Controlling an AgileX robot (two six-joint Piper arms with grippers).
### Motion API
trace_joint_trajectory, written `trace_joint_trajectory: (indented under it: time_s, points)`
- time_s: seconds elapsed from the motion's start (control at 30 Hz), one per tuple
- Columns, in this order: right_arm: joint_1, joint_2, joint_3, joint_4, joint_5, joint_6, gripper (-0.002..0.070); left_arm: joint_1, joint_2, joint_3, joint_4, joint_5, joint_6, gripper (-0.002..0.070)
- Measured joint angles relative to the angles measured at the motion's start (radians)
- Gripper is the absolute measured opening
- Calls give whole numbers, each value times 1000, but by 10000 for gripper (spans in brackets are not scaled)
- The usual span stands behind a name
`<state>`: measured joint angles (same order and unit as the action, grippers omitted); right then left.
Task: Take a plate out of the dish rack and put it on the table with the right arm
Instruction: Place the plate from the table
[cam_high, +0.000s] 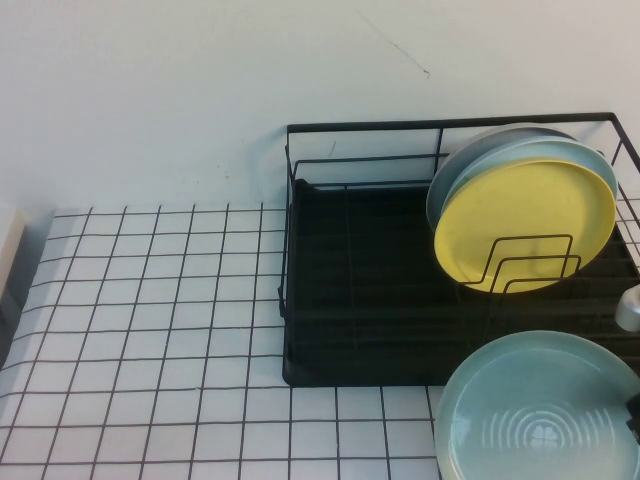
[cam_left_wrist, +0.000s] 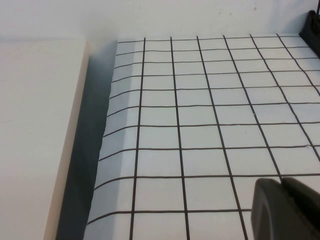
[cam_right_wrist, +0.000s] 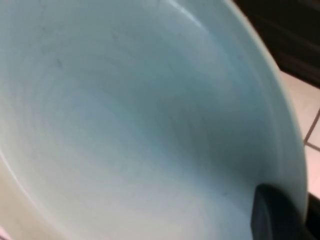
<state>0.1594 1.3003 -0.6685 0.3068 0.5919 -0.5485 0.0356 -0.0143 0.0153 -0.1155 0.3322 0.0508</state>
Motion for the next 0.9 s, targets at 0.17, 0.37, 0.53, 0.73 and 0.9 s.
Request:
trace_joint_trajectory:
  time_s: [0.17, 0.37, 0.53, 0.73, 0.9]
  points:
    - [0, 61, 0, -57, -46, 79, 18, 0, 0, 0, 0, 0, 0, -3]
    - [0, 71, 0, -88, -52, 107, 18, 0, 0, 0, 0, 0, 0, -3]
    - [0, 72, 0, -91, -52, 133, 17, 0, 0, 0, 0, 0, 0, -3]
    - [0, 72, 0, -111, -52, 140, 112, 0, 0, 0, 0, 0, 0, -3]
    - [0, 72, 0, -139, -52, 158, 288, 0, 0, 0, 0, 0, 0, -3]
